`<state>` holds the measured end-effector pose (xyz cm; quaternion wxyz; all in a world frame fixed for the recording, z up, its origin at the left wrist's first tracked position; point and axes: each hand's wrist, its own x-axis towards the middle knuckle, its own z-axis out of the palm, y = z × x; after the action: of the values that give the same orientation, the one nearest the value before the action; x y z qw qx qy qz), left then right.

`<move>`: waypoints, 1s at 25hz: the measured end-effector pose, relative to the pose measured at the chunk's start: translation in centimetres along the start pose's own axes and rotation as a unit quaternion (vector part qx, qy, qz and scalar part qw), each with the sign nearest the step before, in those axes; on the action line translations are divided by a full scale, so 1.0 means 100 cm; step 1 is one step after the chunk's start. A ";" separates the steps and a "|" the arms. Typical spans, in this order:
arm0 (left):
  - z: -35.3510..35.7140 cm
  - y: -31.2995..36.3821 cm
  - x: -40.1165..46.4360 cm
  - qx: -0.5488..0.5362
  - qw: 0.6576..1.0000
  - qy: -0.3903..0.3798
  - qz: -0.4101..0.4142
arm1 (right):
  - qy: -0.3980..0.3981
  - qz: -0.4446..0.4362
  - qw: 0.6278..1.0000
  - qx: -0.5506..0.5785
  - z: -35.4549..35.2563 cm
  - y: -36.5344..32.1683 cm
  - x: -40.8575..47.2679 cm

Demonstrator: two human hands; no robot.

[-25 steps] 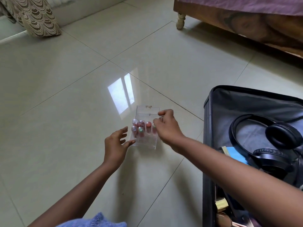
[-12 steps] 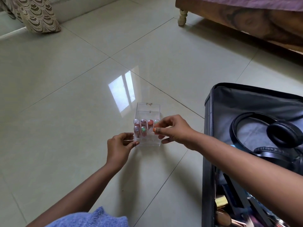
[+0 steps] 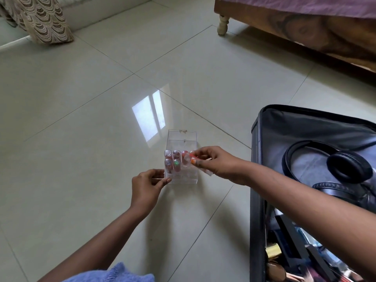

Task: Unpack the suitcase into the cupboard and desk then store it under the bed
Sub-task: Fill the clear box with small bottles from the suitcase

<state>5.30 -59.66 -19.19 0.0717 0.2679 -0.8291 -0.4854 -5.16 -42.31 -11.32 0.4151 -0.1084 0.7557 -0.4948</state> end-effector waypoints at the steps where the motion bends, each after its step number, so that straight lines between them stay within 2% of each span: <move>1: 0.000 0.000 -0.001 -0.001 1.000 0.000 0.003 | -0.007 -0.004 1.000 -0.008 -0.003 -0.001 -0.001; 3: 0.001 0.001 -0.002 0.002 1.000 -0.001 0.008 | 0.018 -0.037 0.999 -0.023 -0.004 -0.004 0.001; 5: 0.000 0.002 -0.001 0.008 1.000 0.000 0.011 | 0.072 -0.106 0.987 -0.094 -0.002 -0.006 0.005; 8: 0.001 0.000 0.000 0.015 1.000 0.003 0.014 | 0.124 -0.197 0.949 -0.211 0.004 -0.001 0.014; 13: 0.001 -0.003 0.000 0.016 1.000 0.004 0.012 | 0.155 -0.266 0.888 -0.341 0.025 0.011 0.020; 17: 0.002 -0.002 0.001 0.023 1.000 0.006 0.012 | 0.158 -0.227 0.882 -0.382 0.029 0.016 0.019; 21: -0.012 0.008 -0.010 0.115 0.992 -0.013 0.049 | 0.184 -0.188 0.885 -0.385 0.016 0.013 0.008; 23: -0.021 0.030 -0.020 0.118 0.988 -0.077 0.069 | 0.176 -0.190 0.884 -0.390 -0.008 0.012 -0.012; 25: -0.020 0.070 -0.033 0.050 0.978 -0.180 0.096 | 0.201 -0.180 0.887 -0.374 -0.046 0.013 -0.043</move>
<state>6.17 -56.80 -11.75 -0.0457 0.0984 -0.8734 -0.4748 -5.47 -36.21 -9.44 0.0867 -0.2881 0.9196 -0.2525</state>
